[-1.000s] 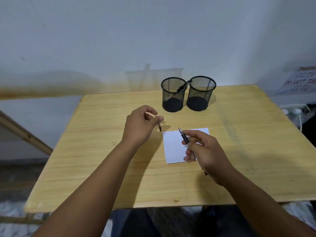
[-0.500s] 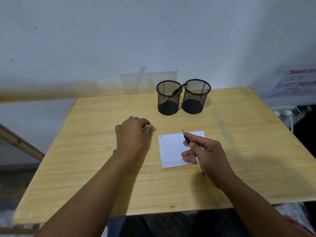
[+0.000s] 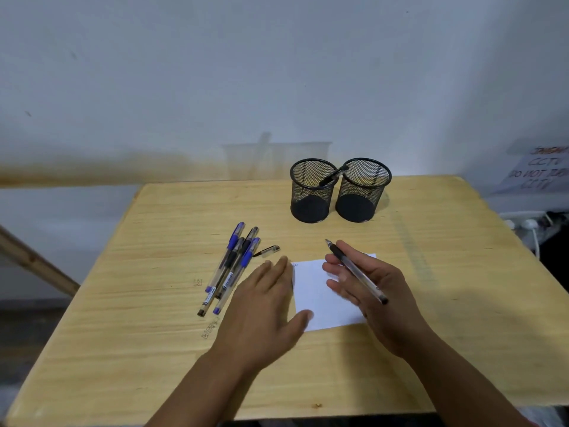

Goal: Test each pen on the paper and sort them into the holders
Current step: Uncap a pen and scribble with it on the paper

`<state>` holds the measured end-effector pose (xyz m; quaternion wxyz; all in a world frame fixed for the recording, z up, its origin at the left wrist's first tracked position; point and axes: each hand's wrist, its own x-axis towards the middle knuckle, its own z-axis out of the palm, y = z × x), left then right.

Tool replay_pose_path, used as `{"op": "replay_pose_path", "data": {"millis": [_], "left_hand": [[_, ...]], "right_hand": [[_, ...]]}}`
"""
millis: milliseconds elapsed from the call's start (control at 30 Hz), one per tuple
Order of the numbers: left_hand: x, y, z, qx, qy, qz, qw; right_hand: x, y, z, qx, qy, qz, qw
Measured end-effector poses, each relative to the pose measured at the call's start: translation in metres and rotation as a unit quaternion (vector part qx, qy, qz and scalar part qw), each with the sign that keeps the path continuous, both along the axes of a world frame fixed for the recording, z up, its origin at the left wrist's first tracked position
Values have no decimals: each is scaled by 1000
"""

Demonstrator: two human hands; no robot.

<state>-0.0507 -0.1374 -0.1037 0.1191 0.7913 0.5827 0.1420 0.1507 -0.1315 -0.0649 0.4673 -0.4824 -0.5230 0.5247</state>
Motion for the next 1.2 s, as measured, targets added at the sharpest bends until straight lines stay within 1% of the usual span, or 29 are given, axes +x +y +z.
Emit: {"op": "replay_pose_path", "data": {"millis": [67,133,167,233,300,400,467,567,700,967,1200], "left_hand": [[1,-1,-2,-3,21,3,1000],[3,-2,-2,-4,33,7,999],[4,-3,-2,-4,36,8,999],[6,-3,-1,0,38,9,999],[7,-4,1,2,39,6,999],[6,-3,3,0,44,-2,999],[6,-2,4,0,43,-5,999],[5,-1,2,-2,27,-2,1000],[5,0,0,-8,17,1,1000],[5,2,-6,-11,12,5,1000],[4,3,-8,-6,4,5,1000]], "right_hand": [[-6,4,-3,12,-44,-52,998],[-13,9,-3,6,-41,-106,993],[-17,12,-4,7,-56,-127,990],[-22,19,-7,17,-127,-131,983],[-28,24,-10,27,-199,-111,973],[-33,32,-18,59,-260,-98,959],[-35,37,-19,65,-271,-101,955],[-36,44,-22,62,-264,-109,956],[-38,49,-28,49,-286,-111,951],[-36,58,-30,28,-227,-110,967],[-38,55,-35,68,-293,-111,947]]}}
